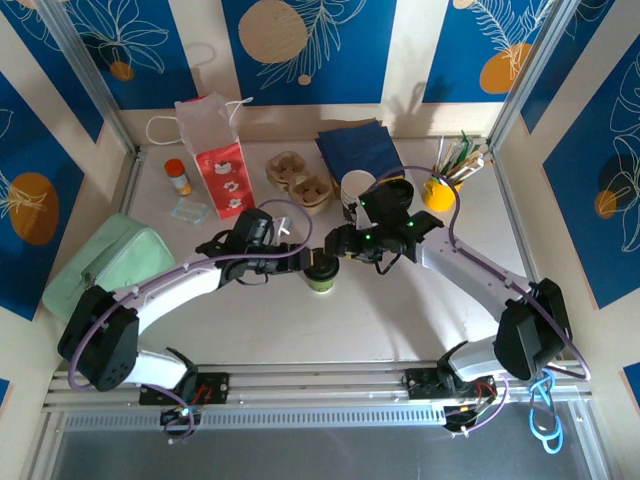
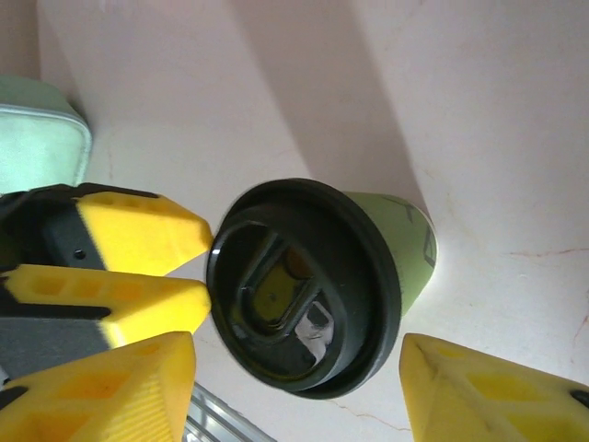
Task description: Pack the takeout coffee
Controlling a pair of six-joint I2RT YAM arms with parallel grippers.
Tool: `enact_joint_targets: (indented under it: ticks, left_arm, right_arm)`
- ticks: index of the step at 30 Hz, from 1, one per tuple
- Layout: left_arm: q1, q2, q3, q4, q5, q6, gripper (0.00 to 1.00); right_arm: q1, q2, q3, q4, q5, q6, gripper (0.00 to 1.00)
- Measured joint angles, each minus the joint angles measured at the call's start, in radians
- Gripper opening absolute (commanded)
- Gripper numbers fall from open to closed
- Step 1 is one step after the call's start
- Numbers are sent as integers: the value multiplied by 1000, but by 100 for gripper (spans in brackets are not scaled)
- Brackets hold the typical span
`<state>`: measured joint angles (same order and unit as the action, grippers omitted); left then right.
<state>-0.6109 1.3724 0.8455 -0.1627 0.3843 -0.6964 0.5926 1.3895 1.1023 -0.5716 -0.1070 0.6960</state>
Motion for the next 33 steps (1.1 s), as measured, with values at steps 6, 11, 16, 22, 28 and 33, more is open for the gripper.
enact_joint_targets:
  ticks: [6,11,16,22,28,33]
  left_arm:
    - [80,-114,-3,-33,1,0,63]
    - [189,-298,-44,-93,-43,1,64]
    - [262,-454,-95,-173,-87,26,64]
    - [281,-520,-102,-229,-109,51,63]
    - [282,-520,-103,-242,-117,52,63]
    - [282,-518,-108,-242,-117,52,63]
  right_arm:
    - [19,-43,28,-63,30,-19,79]
    - [106,-42,88,-163,138,-39,99]
    - [212,23,194,-259,283,-42,99]
    - [293,152,281,-336,423,-50,99]
    - [320,263,348,-378,493,-61,99]
    - [327,312,387,-396,517,-64,99]
